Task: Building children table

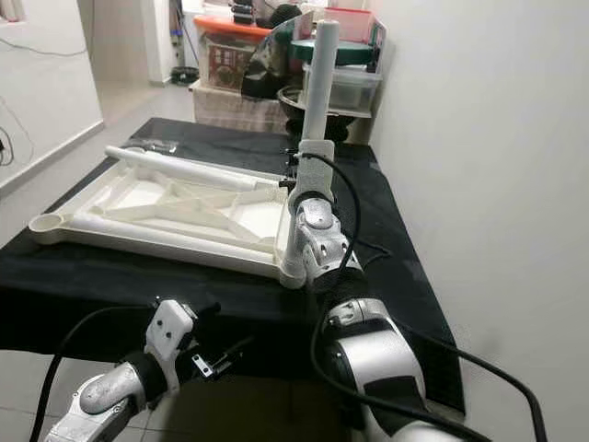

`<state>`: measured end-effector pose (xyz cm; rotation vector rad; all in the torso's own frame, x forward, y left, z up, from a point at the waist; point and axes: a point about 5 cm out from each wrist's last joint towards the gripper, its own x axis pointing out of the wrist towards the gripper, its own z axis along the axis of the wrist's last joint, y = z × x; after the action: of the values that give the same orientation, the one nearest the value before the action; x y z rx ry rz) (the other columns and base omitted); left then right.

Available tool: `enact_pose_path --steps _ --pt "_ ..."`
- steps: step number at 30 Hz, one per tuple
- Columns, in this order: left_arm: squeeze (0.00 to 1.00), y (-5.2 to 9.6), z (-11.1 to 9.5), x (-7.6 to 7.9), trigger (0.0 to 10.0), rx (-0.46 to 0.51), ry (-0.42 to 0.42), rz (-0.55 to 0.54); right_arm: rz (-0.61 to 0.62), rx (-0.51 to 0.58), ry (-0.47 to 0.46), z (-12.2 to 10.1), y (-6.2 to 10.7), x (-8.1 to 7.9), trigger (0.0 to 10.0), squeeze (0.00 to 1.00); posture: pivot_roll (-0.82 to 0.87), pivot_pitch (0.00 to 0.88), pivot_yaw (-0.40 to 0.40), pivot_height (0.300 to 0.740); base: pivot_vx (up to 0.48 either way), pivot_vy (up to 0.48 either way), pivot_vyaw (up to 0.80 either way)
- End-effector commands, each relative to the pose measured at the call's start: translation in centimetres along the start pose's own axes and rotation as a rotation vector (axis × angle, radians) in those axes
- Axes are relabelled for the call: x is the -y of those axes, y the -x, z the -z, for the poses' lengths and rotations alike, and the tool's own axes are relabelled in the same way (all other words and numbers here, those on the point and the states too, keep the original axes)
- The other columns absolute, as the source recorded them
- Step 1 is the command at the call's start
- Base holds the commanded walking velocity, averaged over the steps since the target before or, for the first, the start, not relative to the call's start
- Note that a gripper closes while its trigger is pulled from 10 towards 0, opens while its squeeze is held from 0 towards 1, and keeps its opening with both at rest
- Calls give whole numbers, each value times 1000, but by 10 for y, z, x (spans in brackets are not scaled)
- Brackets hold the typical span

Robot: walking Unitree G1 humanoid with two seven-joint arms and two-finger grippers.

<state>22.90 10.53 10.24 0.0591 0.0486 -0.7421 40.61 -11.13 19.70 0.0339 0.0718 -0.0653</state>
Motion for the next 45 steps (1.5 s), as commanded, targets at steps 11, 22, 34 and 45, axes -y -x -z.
enact_pose_path --steps 11,22,34,45 --pt "0 -3 0 1 10000 6 -3 -6 220 -243 -53 47 2 33 0 0 -3 0 -123 740 0 0 0" --pt "0 -4 0 1 10000 9 0 -5 366 -160 -145 21 -4 51 0 0 -9 0 -126 740 0 0 0" --pt "0 -3 0 0 10000 9 -5 -9 307 -82 -112 13 -4 34 0 0 -8 0 -121 740 0 0 0" --pt "0 -3 2 0 10000 6 -6 -11 263 -44 -63 20 1 27 0 0 -1 0 -119 740 0 0 0"
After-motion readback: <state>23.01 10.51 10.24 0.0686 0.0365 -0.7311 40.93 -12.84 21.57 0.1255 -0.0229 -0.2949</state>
